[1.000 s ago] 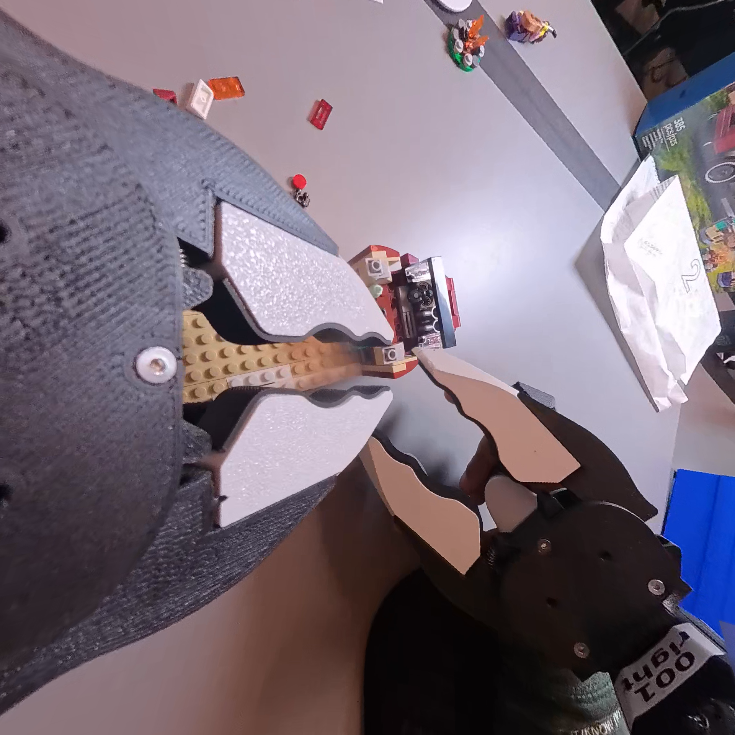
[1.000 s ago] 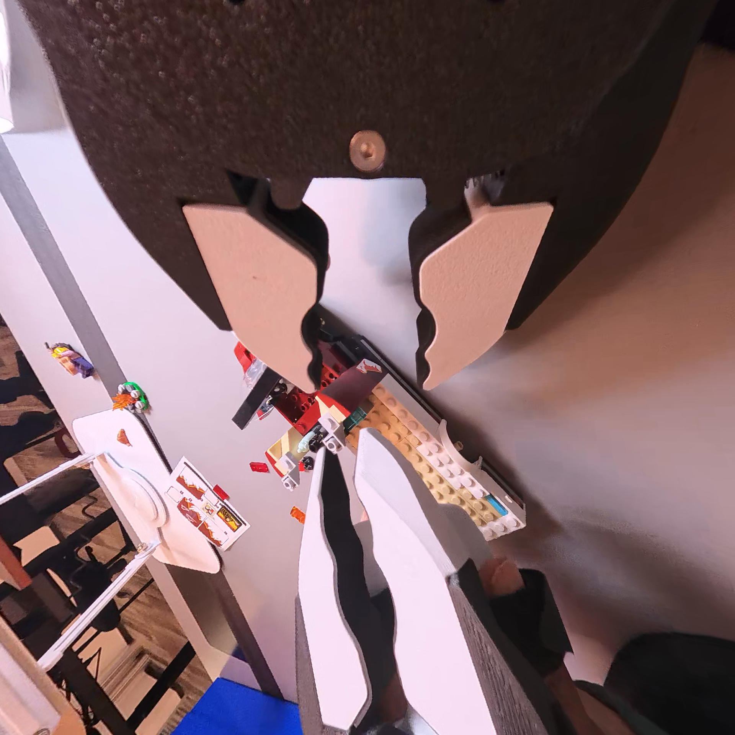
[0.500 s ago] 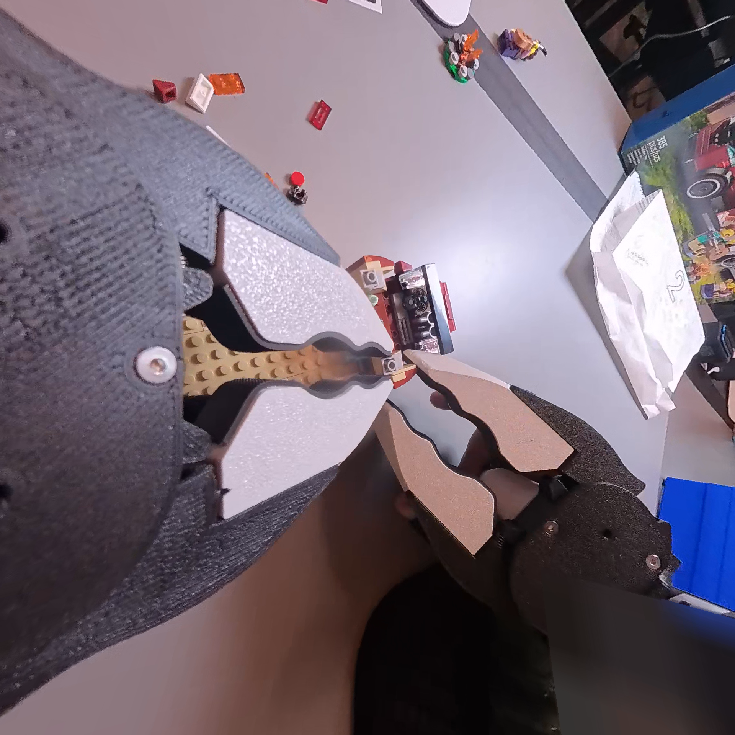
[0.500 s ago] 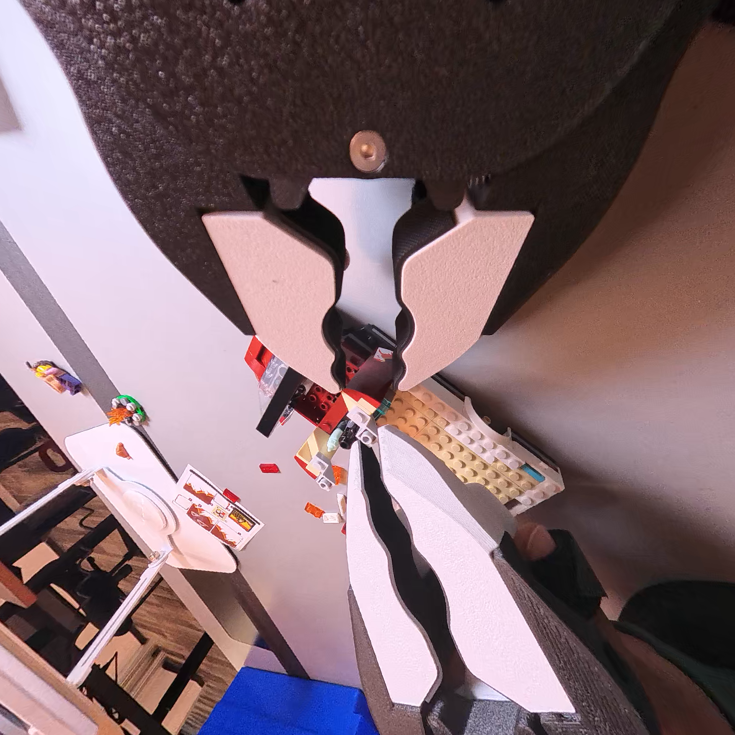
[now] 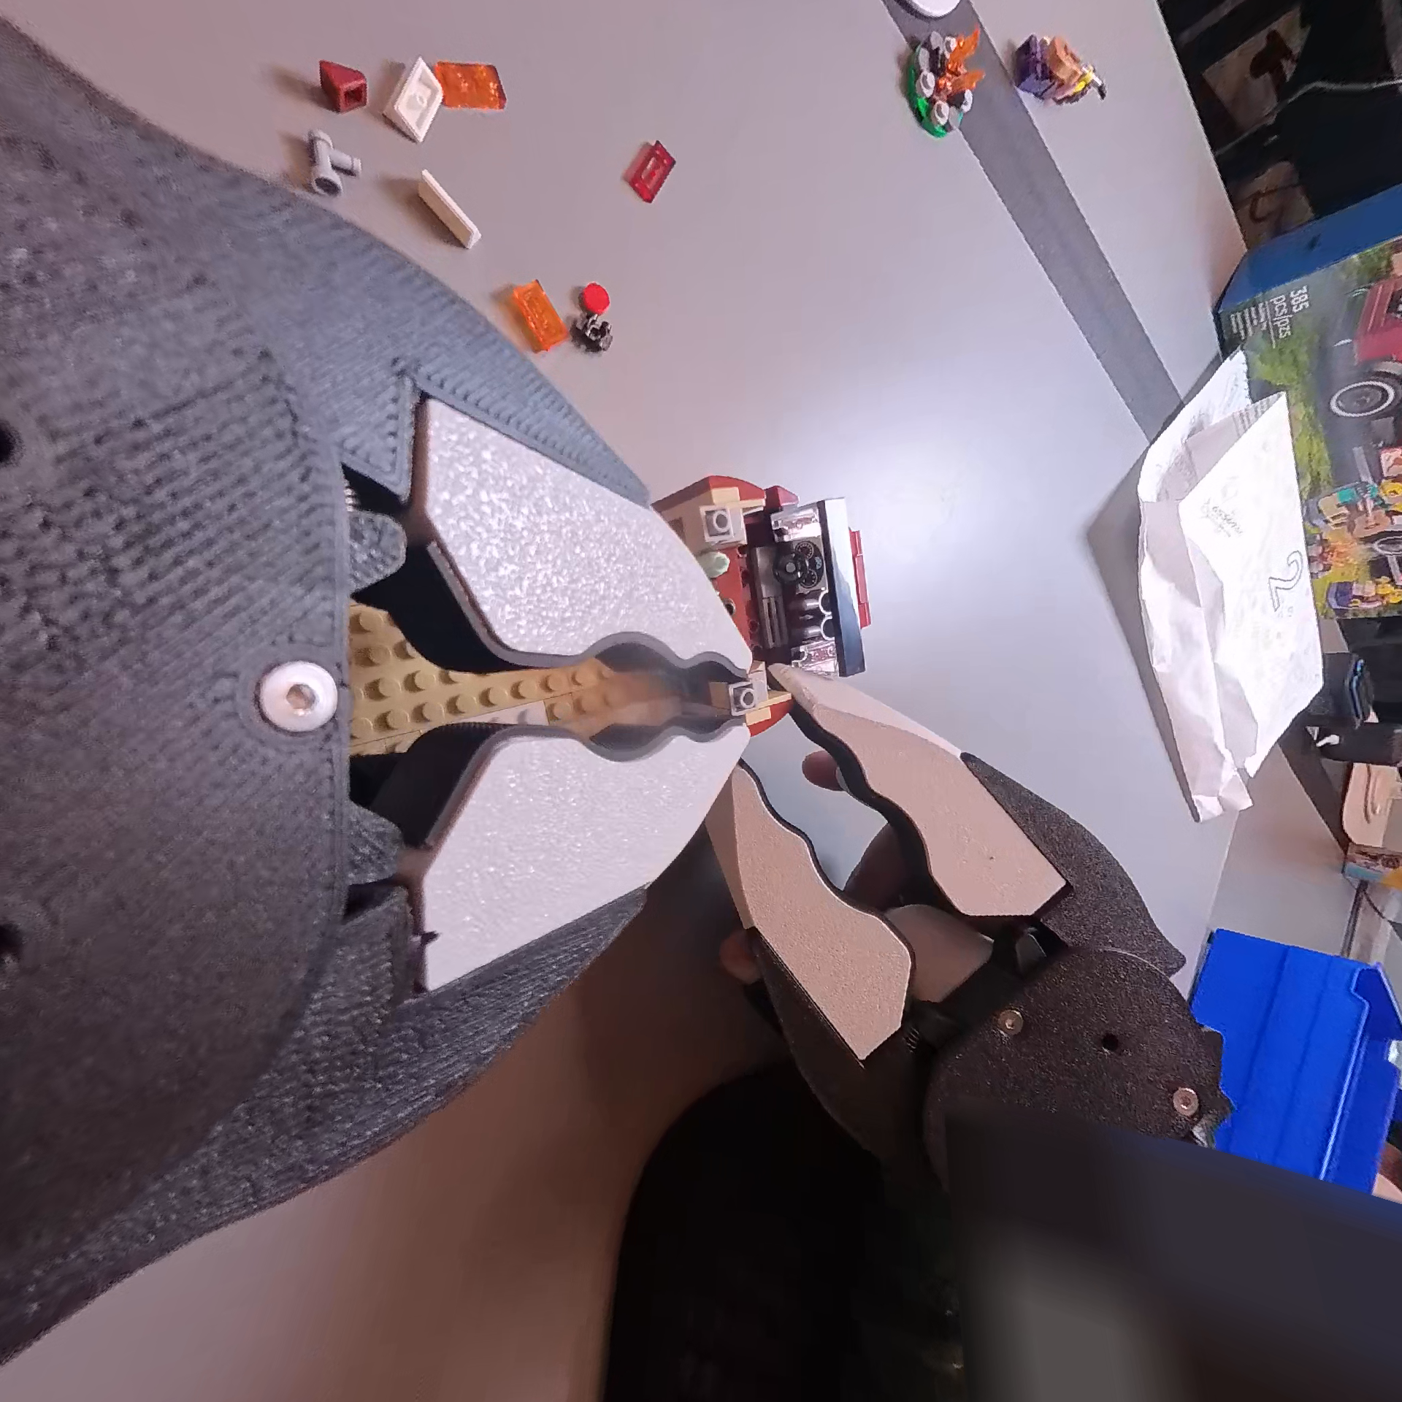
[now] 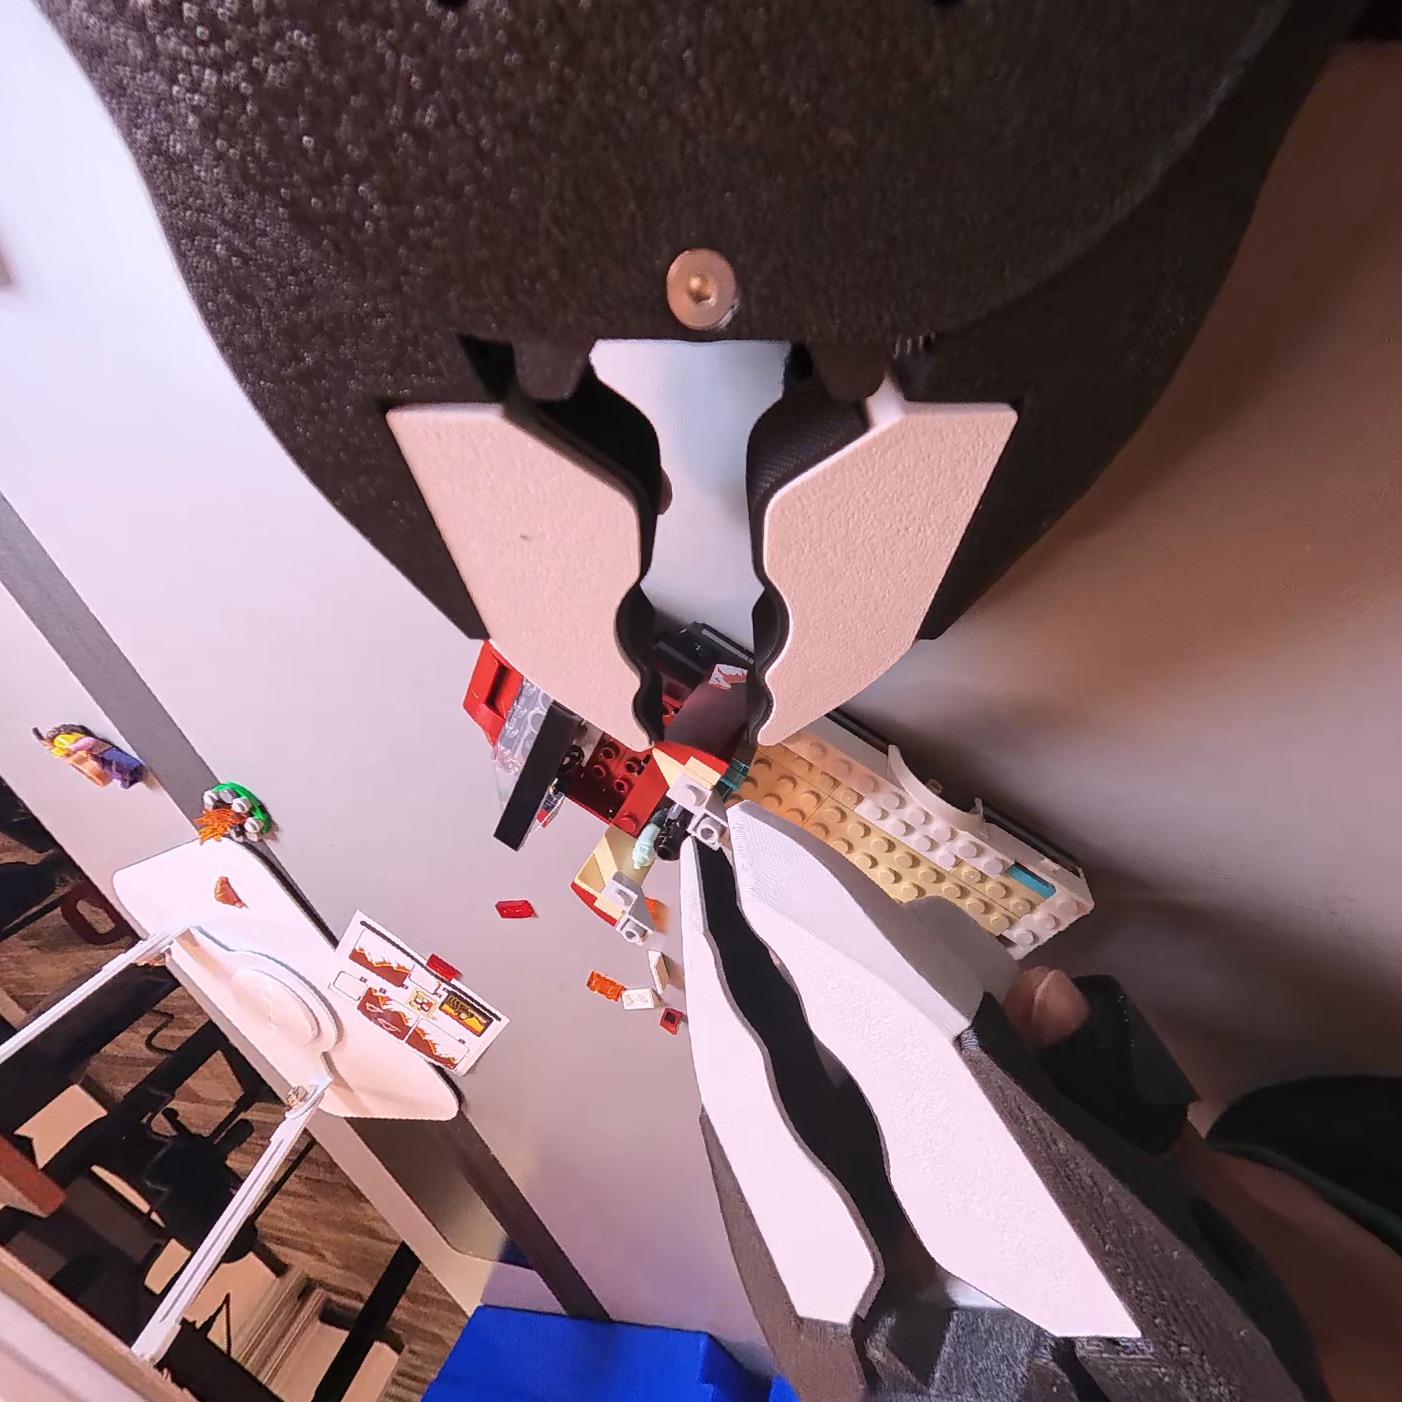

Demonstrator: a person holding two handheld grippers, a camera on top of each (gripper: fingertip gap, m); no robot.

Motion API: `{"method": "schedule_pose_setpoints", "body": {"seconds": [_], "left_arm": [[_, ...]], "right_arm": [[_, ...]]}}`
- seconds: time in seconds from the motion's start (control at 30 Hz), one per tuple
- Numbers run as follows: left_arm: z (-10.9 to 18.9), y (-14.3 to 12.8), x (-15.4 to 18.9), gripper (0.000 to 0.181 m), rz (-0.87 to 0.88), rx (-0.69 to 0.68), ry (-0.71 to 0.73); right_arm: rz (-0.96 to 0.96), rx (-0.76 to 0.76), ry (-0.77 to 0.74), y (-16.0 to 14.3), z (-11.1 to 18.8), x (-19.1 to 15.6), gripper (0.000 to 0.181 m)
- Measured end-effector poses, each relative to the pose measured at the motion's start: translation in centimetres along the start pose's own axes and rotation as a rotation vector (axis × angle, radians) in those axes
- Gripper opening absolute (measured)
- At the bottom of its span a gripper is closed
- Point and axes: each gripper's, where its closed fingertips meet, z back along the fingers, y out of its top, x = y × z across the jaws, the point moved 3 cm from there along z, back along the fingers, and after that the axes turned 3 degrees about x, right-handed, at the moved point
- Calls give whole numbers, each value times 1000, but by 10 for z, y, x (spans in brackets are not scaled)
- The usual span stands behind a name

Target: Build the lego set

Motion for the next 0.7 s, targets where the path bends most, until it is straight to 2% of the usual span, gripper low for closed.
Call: {"method": "schedule_pose_setpoints", "body": {"seconds": [0.27, 0.4, 0.57, 0.63, 0.7], "left_arm": [[0, 0, -1, 9, 38, 19, -19], [5, 2, -1, 19, 12, 38, -36], [22, 14, -31, 20, -58, 119, 114], [17, 10, -37, 33, -32, 76, 87], [11, 4, -41, 35, -35, 45, 79]], "right_arm": [[4, -3, -2, 0, 0, 0, 21], [26, 3, -4, 1, -1, -1, 22], [29, 12, 1, 1, 0, -2, 22], [29, 14, 3, 1, 0, -2, 22], [30, 16, 5, 1, -1, -2, 22]]}}
